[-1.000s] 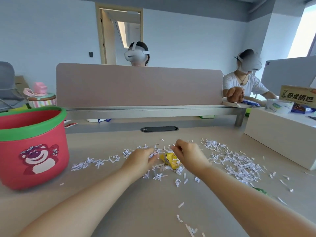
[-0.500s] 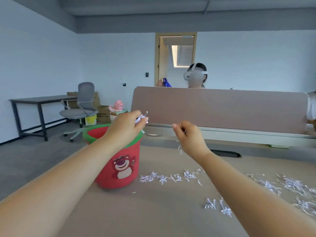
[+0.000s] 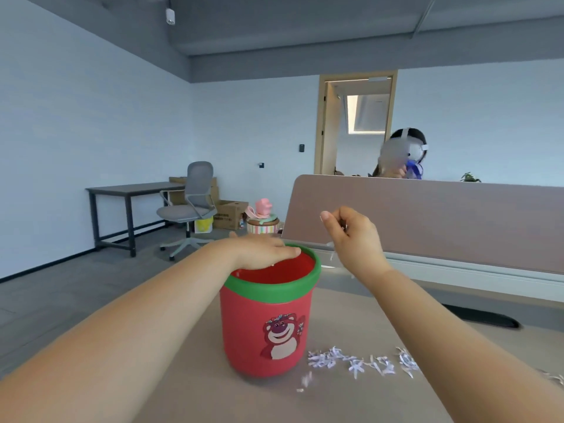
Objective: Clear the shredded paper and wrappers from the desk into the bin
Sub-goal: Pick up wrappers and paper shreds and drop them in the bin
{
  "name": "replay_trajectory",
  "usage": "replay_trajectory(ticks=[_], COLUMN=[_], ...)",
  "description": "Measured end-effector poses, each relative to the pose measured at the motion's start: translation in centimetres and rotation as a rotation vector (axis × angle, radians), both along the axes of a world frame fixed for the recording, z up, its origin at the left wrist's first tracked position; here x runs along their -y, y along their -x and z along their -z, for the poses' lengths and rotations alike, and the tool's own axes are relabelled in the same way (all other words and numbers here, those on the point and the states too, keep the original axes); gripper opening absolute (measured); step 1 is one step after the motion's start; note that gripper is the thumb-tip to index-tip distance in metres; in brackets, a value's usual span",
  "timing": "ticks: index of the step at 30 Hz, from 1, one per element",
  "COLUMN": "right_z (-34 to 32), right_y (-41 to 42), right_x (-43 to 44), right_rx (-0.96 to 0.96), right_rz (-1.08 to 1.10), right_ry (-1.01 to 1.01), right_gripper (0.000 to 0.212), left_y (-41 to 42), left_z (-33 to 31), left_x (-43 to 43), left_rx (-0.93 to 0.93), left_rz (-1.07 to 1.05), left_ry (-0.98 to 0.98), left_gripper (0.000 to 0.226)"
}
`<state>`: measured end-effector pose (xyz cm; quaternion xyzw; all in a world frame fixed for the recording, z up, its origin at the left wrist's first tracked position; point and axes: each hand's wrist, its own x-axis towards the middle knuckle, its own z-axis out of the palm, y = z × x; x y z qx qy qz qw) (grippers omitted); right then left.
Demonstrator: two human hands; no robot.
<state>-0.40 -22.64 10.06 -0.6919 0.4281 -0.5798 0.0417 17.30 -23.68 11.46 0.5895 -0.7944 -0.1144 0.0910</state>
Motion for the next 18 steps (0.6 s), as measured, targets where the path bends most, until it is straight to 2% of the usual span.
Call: replay_trajectory(ticks=[3, 7, 13, 18], right_z=[0.0, 0.1, 0.1, 0.1], right_y=[-0.7, -2.3, -3.6, -4.4], right_x=[0.6, 1.3, 1.4, 1.6], right_rx=[-0.002, -0.008, -0.017, -0.033], right_rz=[-0.015, -0.038, -0.072, -0.09], right_ry=[-0.014, -0.016, -0.008, -0.037], right_gripper=[0.034, 0.038, 0.035, 0.037], left_y=[-1.0, -2.2, -2.4, -3.8], left_z=[0.4, 1.3, 1.0, 1.6], left_x=[0.1, 0.0, -0.5, -0.9], left_rx=[-0.032, -0.186, -0.149, -0.108], left_rz=[0.07, 0.117, 0.072, 0.041], left_ry=[0.08, 0.193, 0.361, 0.465], left_gripper=[0.032, 0.013, 0.032, 0.038])
